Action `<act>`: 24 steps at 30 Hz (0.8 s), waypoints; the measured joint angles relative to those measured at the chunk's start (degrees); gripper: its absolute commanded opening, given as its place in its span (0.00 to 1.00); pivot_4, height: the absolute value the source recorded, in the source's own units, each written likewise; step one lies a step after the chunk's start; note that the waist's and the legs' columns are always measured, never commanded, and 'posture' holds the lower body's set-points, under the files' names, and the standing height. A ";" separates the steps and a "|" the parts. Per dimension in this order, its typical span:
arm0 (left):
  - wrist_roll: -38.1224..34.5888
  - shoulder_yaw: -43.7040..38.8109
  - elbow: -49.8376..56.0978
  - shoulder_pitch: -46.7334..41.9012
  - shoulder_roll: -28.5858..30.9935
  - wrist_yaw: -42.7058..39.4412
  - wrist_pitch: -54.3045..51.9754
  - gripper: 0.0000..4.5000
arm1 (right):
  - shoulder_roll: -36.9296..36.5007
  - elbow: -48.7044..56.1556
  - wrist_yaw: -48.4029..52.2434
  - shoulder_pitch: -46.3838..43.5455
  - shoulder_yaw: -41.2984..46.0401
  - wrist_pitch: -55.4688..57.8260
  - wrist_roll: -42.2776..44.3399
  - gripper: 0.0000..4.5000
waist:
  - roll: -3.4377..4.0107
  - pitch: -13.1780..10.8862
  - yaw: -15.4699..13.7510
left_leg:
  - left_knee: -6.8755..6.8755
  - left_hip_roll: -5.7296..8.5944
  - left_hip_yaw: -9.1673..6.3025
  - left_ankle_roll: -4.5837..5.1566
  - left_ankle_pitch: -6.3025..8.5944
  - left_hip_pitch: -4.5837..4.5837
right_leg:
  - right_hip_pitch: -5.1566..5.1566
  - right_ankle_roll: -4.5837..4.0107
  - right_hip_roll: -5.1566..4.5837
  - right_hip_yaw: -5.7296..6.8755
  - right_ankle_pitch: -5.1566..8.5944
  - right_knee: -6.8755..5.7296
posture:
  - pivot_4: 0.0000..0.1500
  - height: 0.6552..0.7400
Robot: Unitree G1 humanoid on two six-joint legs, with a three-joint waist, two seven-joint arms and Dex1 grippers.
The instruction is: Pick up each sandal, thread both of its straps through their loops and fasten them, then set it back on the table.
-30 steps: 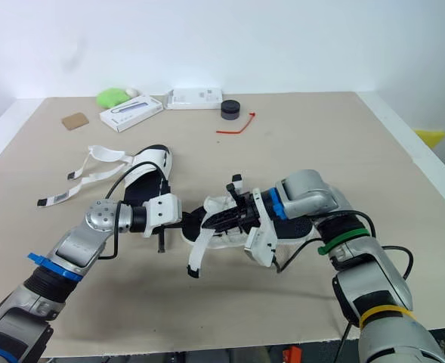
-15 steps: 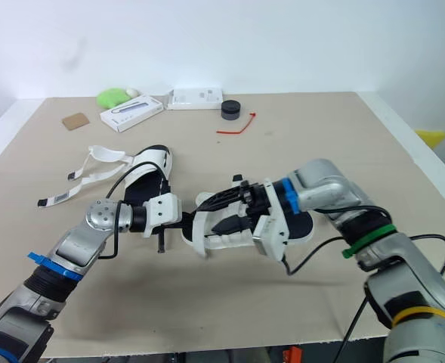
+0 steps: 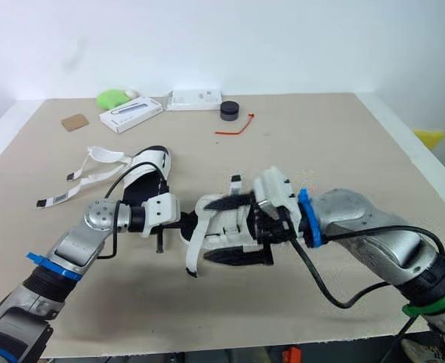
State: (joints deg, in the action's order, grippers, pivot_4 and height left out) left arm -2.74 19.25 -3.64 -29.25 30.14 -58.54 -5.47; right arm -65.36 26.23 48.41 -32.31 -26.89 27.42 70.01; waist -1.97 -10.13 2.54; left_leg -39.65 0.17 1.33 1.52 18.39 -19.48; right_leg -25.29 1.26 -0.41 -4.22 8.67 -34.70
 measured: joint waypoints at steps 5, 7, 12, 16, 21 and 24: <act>0.00 0.01 0.28 0.00 0.00 -0.31 -0.02 0.00 | 1.23 -0.38 -10.47 -0.22 0.75 22.27 11.50 0.99 | 0.00 0.00 0.01 | 0.00 0.02 0.00 0.00 0.00 -0.10 | -0.05 0.18 0.00 -0.01 0.01 -0.02 | 1.00 1.00; 0.00 -0.01 0.36 0.03 0.01 -0.38 -0.02 0.00 | 3.65 -0.82 -12.48 -0.32 2.04 26.95 13.08 0.99 | 0.00 0.00 0.02 | 0.00 0.03 -0.01 0.00 0.01 -0.14 | -0.07 0.34 0.02 -0.01 -0.04 -0.01 | 1.00 1.00; 0.00 -0.09 0.46 0.12 0.08 -0.37 -0.11 0.00 | 13.56 -7.46 -18.57 -4.08 2.48 37.05 15.57 0.99 | -0.04 0.02 0.10 | 0.00 0.03 -0.05 0.00 0.01 -0.16 | -0.07 0.37 0.07 -0.03 -0.05 -0.01 | 1.00 1.00; 0.01 0.00 0.88 0.15 -0.04 -0.34 -0.79 0.00 | 20.08 -12.50 -22.49 -7.08 2.82 43.22 14.17 0.99 | -0.03 0.03 0.05 | -0.01 0.04 -0.22 0.00 0.01 -0.23 | -0.10 0.42 0.12 -0.01 -0.01 -0.01 | 1.00 1.00; 0.00 -0.03 1.60 0.47 -0.03 -0.13 -1.25 0.00 | 25.08 -14.21 -25.11 -8.09 4.19 47.43 11.40 0.99 | -0.02 0.04 0.08 | -0.01 0.07 -0.37 0.01 0.03 -0.45 | -0.17 0.47 0.06 0.04 0.03 0.01 | 1.00 1.00; 0.00 -0.08 2.15 1.00 -0.03 0.60 -1.31 0.00 | 27.17 -14.22 -26.24 -8.18 5.45 49.47 9.97 0.99 | -0.02 0.04 0.10 | -0.02 0.07 -0.41 0.01 0.03 -0.45 | -0.17 0.47 0.04 0.09 0.03 0.01 | 1.00 1.00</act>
State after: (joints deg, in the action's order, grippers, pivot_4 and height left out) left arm -2.73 19.17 -1.49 -28.25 30.11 -57.94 -6.78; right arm -38.19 12.00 22.17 -40.50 -21.45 76.89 79.98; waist -1.99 -10.09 2.63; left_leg -39.67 0.24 0.92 1.54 18.42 -19.93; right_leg -25.45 1.72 -0.37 -4.13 8.70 -34.69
